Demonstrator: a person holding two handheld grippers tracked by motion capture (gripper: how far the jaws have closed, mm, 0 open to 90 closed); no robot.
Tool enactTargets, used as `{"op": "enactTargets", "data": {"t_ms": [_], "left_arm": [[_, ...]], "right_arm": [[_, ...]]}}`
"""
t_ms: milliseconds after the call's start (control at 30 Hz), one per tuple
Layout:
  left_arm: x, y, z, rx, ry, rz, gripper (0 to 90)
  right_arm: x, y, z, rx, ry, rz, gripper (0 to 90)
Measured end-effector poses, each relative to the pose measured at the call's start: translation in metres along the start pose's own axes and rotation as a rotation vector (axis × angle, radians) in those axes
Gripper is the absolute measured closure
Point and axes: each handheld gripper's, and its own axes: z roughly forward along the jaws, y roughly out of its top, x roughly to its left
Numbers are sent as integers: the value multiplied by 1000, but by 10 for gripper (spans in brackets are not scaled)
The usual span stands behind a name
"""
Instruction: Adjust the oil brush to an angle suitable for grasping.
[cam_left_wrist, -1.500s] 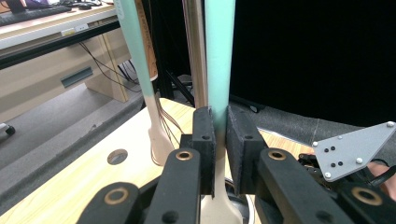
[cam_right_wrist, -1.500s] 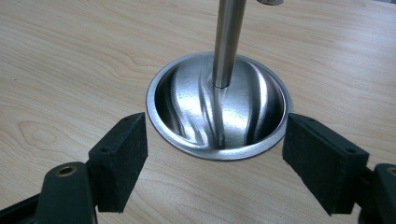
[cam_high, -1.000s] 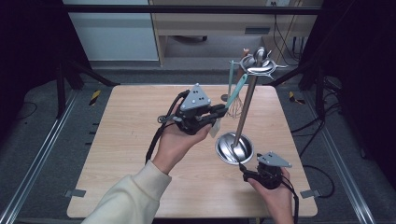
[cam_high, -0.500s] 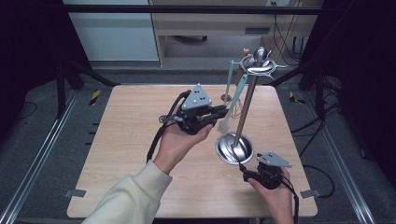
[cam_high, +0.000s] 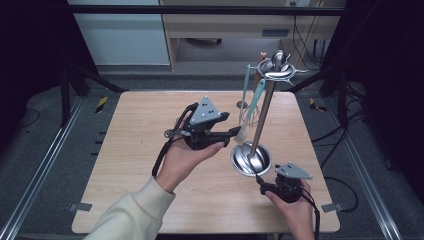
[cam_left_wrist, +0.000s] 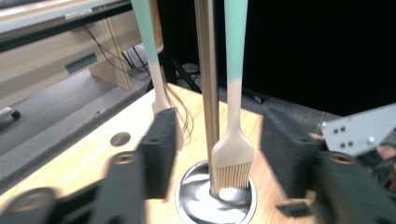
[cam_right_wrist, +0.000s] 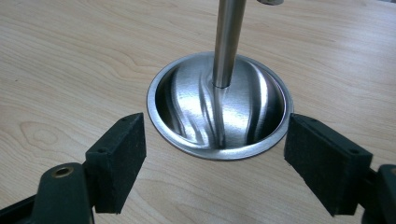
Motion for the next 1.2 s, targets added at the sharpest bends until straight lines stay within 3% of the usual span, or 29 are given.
{"op": "enactTargets", "data": {"t_ms": [233,367,667,1000,1200], "left_arm": [[6,-29,-12,20,7,-16,202],[10,-46,-21,30,32,-16,137],[15,-82,-34,80,36,-12,75],[19,-119,-54,134,76,25,52],[28,-146,-62,177,104,18,49]], "right_arm": [[0,0,0,0,-3,-4,209],[-1,0,1,1,-6,0,175],[-2,-1,1,4,-16,14,140],[-5,0,-1,-7,-42,26,72],[-9,-1,-1,-8,-38,28,53]]}}
